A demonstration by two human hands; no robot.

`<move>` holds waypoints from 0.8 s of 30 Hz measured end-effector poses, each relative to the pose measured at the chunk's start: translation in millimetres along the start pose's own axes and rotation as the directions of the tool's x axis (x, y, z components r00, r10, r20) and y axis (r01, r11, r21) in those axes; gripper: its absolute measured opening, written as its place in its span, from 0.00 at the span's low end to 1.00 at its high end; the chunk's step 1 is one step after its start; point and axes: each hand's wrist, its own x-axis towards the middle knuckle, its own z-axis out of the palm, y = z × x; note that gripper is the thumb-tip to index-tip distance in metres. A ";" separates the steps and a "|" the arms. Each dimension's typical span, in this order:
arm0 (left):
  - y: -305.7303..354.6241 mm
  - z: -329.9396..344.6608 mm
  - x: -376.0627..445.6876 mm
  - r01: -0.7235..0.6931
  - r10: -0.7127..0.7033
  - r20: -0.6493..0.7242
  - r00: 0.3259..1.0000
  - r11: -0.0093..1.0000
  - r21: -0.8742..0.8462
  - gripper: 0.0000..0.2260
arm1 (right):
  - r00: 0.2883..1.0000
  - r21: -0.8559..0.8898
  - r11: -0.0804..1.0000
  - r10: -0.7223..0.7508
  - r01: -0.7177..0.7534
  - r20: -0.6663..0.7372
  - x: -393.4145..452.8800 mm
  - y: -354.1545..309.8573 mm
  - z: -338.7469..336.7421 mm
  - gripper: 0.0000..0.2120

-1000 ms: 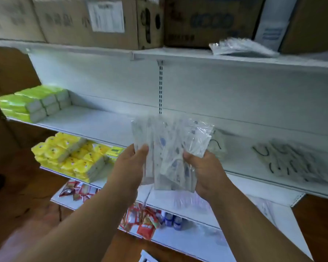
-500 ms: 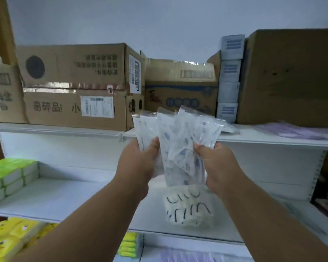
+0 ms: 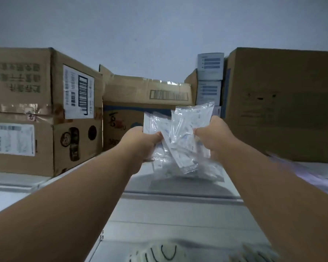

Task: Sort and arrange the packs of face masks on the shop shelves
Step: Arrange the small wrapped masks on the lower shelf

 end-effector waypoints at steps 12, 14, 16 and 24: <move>-35.7 28.6 51.9 -0.098 0.114 0.043 0.993 0.535 0.839 0.24 | 0.984 -0.764 0.636 0.046 0.106 0.174 49.0 33.7 25.2 0.16; -34.4 26.2 45.3 -0.164 0.230 0.040 0.972 0.551 0.818 0.22 | 0.993 -0.804 0.584 -0.028 0.112 0.119 43.2 30.1 25.6 0.16; -31.9 22.1 32.3 -0.273 0.358 0.066 0.932 0.566 0.778 0.19 | 0.983 -0.788 0.588 -0.135 0.181 0.125 32.4 28.7 24.6 0.13; -23.0 -26.5 -74.2 -0.575 0.681 0.062 0.729 0.562 0.595 0.12 | 0.839 -0.516 0.709 -0.542 0.481 0.036 -73.3 1.1 16.1 0.11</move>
